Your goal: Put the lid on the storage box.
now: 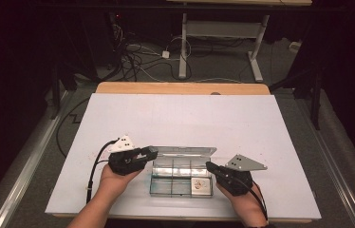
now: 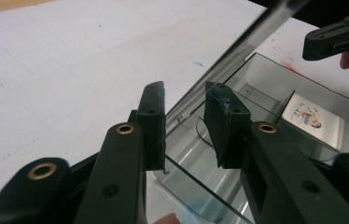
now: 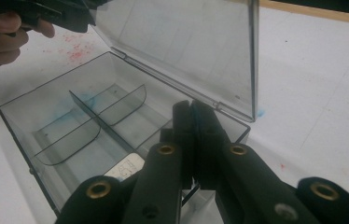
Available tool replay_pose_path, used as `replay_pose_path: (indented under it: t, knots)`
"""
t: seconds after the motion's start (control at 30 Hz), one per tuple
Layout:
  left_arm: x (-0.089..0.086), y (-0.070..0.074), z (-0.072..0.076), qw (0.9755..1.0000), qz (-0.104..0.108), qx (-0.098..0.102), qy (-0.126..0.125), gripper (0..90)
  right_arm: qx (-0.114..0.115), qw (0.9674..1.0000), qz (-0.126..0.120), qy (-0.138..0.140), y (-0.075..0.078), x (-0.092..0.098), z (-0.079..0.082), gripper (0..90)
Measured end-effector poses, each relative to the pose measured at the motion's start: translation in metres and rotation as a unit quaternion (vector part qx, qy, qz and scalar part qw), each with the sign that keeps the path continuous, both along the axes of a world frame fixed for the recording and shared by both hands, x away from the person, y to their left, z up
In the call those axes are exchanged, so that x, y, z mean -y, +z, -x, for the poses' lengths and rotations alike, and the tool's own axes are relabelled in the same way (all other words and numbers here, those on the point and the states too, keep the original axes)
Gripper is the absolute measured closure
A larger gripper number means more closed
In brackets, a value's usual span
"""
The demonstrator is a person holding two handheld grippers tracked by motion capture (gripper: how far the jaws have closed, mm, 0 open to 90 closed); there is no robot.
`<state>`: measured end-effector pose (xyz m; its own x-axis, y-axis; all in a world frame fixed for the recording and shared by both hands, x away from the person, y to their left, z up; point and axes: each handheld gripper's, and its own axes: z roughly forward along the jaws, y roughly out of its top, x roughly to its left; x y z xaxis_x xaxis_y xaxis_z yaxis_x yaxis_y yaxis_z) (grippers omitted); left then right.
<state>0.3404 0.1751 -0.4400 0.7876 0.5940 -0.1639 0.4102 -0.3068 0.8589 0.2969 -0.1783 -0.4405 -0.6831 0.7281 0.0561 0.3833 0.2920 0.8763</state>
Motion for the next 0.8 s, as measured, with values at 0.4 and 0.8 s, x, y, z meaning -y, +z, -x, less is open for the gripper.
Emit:
replay_pose_path:
  t: [0.4,0.8]
  knots:
    - [-0.001,-0.005,0.011,0.9999,-0.01,-0.006,-0.008,67.4,0.001,1.0,0.002,0.006,0.001,-0.001,0.004,88.8]
    - [-0.007,-0.008,0.021,0.9996,-0.017,-0.018,-0.009,67.4,-0.002,1.0,0.001,0.004,0.001,0.0,0.006,88.9]
